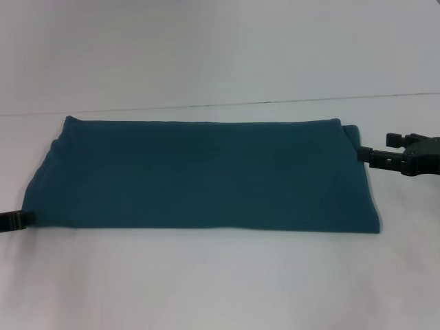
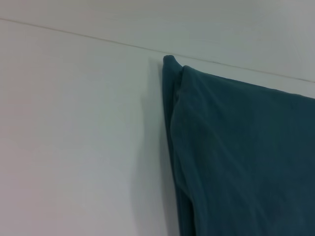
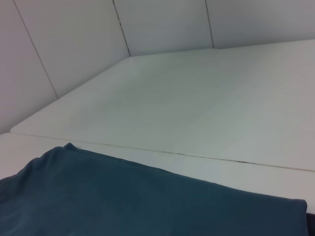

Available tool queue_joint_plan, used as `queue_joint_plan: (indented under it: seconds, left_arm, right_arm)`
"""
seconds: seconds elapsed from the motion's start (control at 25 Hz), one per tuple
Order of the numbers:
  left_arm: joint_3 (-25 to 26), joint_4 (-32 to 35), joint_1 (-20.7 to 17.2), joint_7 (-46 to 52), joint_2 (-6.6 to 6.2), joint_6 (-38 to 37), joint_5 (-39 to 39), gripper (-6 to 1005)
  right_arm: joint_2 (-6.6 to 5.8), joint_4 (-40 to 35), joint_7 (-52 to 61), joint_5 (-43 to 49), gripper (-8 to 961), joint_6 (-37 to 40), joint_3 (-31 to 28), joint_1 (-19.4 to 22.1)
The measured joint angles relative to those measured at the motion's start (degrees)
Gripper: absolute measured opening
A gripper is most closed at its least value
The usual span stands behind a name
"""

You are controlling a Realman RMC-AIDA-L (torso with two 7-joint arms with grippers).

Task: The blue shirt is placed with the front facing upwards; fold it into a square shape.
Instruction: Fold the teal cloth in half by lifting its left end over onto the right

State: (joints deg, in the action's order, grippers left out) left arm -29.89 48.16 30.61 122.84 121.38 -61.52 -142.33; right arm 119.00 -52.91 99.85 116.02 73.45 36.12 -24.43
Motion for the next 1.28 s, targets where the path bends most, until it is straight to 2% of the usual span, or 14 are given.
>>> queue_joint_plan:
  seconds: [0.2,1.28]
  left_arm:
    - [0.0,0.1,-0.3,-0.4,0.09,0.1,0.0,37]
    - [2.9,1.4,-0.5,-0.8,-0.04,-0.5,2.0,38]
  right_arm:
    - [0.0,0.0,0.0,0.0,916,-0.1,0.0,0.0]
    - [0.15,0.2,0.0,0.0,915,-0.4,0.0,0.1]
